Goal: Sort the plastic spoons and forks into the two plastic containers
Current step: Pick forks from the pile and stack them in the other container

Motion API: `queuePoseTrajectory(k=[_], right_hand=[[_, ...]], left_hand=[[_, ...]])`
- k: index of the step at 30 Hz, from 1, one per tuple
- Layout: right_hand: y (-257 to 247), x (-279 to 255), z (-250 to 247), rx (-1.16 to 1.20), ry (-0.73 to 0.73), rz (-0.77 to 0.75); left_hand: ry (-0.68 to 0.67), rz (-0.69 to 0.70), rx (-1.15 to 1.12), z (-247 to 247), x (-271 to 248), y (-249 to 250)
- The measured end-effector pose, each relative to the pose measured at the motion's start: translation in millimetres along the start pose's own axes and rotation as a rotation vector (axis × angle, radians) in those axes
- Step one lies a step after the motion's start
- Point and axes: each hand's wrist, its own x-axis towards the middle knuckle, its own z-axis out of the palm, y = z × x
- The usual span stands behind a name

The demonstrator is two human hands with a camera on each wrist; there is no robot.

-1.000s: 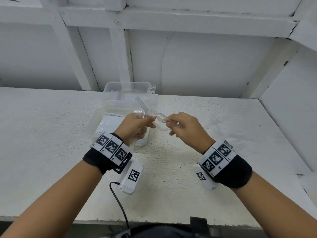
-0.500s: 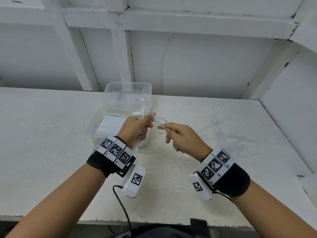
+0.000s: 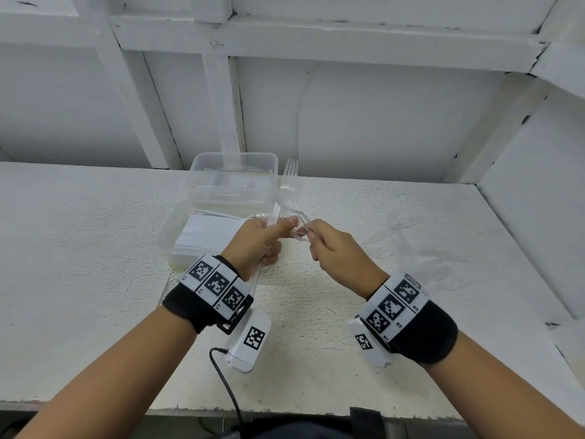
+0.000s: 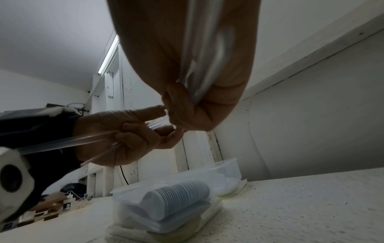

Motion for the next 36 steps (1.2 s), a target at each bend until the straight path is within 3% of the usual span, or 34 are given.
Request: queuePoseTrajectory(k=[7,12,20,27,36], right_hand=[[2.5,-1.9,-0.2,0.065,-0.017,0.001],[5.4,-1.7,-1.7,0.141,-0.051,0.045],[22.7,1.5,-13.8,0.168,0.217,0.065],[25.8,-2.4,-15.7,0.073,0.045,-0.078],[24.0,-4.0,-14.5,0.109,-0.044,-0.013]], left_hand=[[0.099,0.0,-0.079,0.5,2.8,-2.6],[0.063,-0.018,-0.041,-0.2,1.5,-3.2],[0.074,-0.026,-0.114,-8.9,1.6,-2.5],[0.078,-0.023,-0.142,-13.6,3.4,-1.3],[0.088,-0.008,-0.183,-9.7,2.0,-2.2]])
